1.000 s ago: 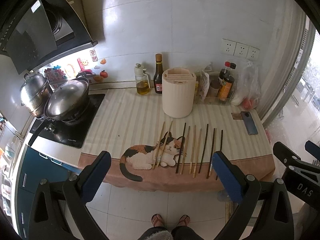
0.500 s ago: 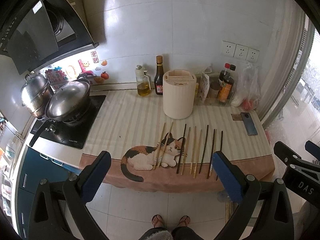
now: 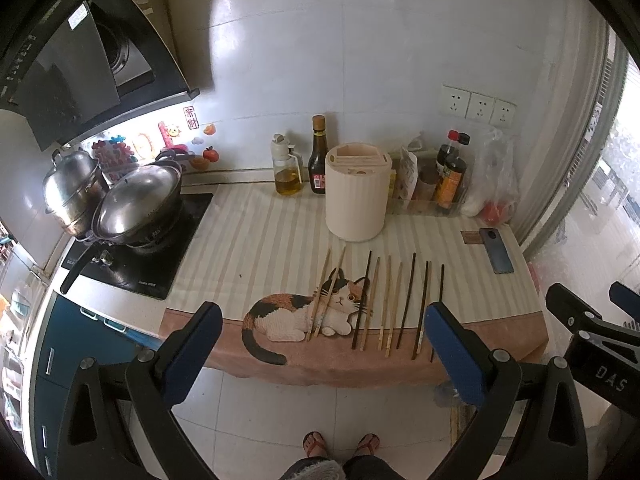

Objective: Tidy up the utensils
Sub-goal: 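Lower both grippers to the chopsticks and close each on one chopstick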

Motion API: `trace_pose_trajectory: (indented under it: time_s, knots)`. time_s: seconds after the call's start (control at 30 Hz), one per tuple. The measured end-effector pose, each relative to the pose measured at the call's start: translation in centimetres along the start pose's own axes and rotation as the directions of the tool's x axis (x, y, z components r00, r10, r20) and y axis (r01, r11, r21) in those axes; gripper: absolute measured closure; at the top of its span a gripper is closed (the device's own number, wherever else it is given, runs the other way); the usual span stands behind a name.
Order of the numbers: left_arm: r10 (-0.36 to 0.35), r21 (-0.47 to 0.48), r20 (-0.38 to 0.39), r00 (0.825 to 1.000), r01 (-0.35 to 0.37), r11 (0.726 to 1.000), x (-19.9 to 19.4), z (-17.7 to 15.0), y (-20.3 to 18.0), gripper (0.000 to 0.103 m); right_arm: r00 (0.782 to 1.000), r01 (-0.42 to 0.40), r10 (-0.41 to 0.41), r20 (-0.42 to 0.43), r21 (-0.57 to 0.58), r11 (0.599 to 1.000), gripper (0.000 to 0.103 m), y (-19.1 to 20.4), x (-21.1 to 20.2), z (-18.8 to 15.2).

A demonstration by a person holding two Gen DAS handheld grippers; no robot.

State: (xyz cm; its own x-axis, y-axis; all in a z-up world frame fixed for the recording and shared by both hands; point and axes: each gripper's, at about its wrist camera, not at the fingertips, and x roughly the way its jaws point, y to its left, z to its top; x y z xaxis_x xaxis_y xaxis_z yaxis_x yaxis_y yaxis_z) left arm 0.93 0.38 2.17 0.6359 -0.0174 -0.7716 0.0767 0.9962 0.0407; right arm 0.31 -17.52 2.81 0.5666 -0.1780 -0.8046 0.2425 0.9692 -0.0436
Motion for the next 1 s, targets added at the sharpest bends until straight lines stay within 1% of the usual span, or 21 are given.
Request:
trace_pose_trajectory:
  time_s: [0.03, 0.1, 0.17, 0.2, 0.27, 0.37, 0.4, 0.47, 0.57, 0.67, 0.7, 0.9, 1.0]
  knots:
    - [0.004, -0.002, 0.005, 1.0, -0.004, 1.0, 0.0, 0.1, 0.0, 0.0, 1.0, -0.002, 0.002, 0.001, 0.004, 1.0, 0.0, 0.0, 0.0, 0.1]
    - [0.037, -0.01, 0.017, 0.999, -0.037, 0.999, 0.6, 0.6, 0.0, 0.0, 1.0, -0.014, 0.014, 0.009, 0.017, 1.0, 0.0, -0.5, -0.1, 0.0]
    - [0.054, -0.018, 0.025, 0.998, -0.054, 0.998, 1.6, 0.9, 0.1, 0.0, 0.999, -0.031, 0.03, 0.011, 0.034, 0.999, 0.0, -0.8, 0.7, 0.1]
    - [0.077, -0.018, 0.025, 0.997, -0.076, 0.997, 2.3, 0.9, 0.2, 0.0, 0.999, -0.033, 0.033, 0.009, 0.038, 0.999, 0.0, -1.1, 1.2, 0.0]
    - [0.117, -0.013, 0.03, 0.993, -0.117, 0.993, 4.0, 1.0, 0.1, 0.0, 0.999, -0.036, 0.037, -0.017, 0.049, 0.998, 0.0, -1.7, 3.3, 0.2]
    - [0.149, -0.011, -0.013, 0.989, -0.149, 0.989, 7.0, 0.8, -0.2, 0.0, 0.996, -0.034, 0.04, -0.077, 0.078, 0.996, 0.0, -2.9, 7.4, 0.3]
    - [0.16, -0.007, -0.037, 0.986, -0.16, 0.987, 8.3, 0.6, -0.4, 0.0, 0.995, -0.03, 0.038, -0.09, 0.083, 0.996, 0.0, -3.2, 8.4, 0.2]
    - [0.167, -0.004, -0.072, 0.983, -0.167, 0.986, 10.5, 0.5, -0.9, 0.0, 0.991, -0.014, 0.026, -0.129, 0.093, 0.996, 0.003, -3.9, 11.3, -0.1]
    - [0.164, 0.016, -0.13, 0.978, -0.163, 0.986, 13.8, 0.0, -1.9, 0.0, 0.983, -0.002, 0.018, -0.181, 0.09, 0.996, 0.004, -4.6, 15.1, -0.6]
    - [0.163, 0.033, -0.158, 0.974, -0.16, 0.987, 16.6, -0.2, -2.7, 0.0, 0.975, 0.012, 0.009, -0.222, 0.09, 0.996, 0.005, -5.3, 18.5, -1.1]
    - [0.169, 0.04, -0.168, 0.971, -0.165, 0.986, 17.4, -0.2, -2.9, 0.0, 0.971, 0.02, 0.001, -0.239, 0.086, 0.996, 0.005, -5.4, 19.6, -1.2]
    - [0.156, 0.065, -0.229, 0.961, -0.145, 0.987, 23.3, 0.3, -3.1, 0.0, 0.94, 0.051, -0.017, -0.34, 0.092, 0.994, 0.007, -5.7, 26.4, -1.4]
    - [0.13, 0.074, -0.272, 0.953, -0.114, 0.991, 26.7, 0.5, -2.6, 0.0, 0.927, 0.071, -0.031, -0.373, 0.093, 0.993, 0.008, -5.5, 28.8, -1.5]
